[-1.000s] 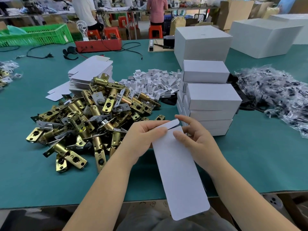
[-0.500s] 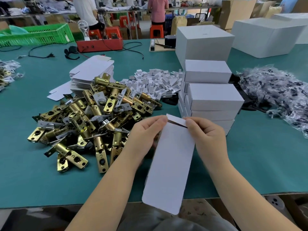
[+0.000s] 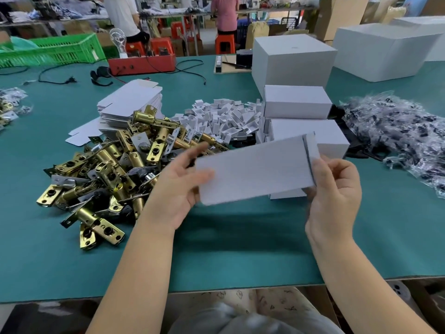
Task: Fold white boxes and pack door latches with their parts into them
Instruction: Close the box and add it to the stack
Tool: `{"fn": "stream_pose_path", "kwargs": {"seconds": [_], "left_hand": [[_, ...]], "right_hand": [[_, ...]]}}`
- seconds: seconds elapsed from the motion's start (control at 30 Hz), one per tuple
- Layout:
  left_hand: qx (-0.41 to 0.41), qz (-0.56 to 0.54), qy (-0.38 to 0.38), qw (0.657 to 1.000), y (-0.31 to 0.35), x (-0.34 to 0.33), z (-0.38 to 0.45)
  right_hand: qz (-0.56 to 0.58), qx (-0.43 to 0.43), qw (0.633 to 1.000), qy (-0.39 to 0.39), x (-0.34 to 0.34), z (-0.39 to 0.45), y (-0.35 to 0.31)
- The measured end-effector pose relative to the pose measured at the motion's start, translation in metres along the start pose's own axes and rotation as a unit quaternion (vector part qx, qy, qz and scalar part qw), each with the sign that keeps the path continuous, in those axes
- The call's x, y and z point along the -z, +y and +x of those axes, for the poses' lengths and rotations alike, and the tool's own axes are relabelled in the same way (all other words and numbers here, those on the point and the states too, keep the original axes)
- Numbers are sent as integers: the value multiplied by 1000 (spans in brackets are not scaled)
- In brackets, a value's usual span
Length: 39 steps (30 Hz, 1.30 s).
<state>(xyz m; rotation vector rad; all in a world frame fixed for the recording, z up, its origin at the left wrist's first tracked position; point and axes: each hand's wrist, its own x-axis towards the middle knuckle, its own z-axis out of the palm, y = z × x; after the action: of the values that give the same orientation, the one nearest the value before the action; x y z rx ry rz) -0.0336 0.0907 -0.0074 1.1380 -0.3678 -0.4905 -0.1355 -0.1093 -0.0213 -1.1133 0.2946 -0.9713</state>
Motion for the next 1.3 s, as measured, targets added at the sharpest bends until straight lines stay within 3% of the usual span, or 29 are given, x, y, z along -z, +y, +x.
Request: {"fn": "stream_pose_path", "kwargs": {"seconds": [0.1, 0.17, 0.23, 0.33, 0.4, 0.5, 0.63, 0.9, 1.13, 1.3], "left_hand": [[-66, -95, 85, 990, 1, -2, 4], [-73, -85, 105, 988, -1, -3, 4], [-71, -102, 107, 986, -2, -2, 3], [-69, -175, 8, 982, 2, -2, 1], [-31, -108, -49, 992, -2, -11, 1], [1, 20, -74, 997, -22, -33, 1], [-40, 55, -32, 997, -32, -42, -1], [-68, 89, -28, 993, -30, -48, -6], [-172, 122, -22, 977, -35, -52, -10], [-257, 321, 24, 911, -42, -47, -11]], "right_hand": [[-9, -45, 989, -143, 1, -2, 3], [-6, -79, 970, -232, 1, -4, 3], [-17, -97, 957, -273, 1, -6, 2], [-14, -91, 965, -245, -4, -9, 0], [13, -88, 972, -216, -7, -11, 1], [-18, -72, 978, -195, -9, -14, 3], [-54, -78, 977, -192, -10, -17, 4], [-68, -63, 979, -183, -13, -18, 6], [-52, -64, 981, -174, -12, -16, 8], [-25, -64, 983, -172, -11, -16, 7]]}}
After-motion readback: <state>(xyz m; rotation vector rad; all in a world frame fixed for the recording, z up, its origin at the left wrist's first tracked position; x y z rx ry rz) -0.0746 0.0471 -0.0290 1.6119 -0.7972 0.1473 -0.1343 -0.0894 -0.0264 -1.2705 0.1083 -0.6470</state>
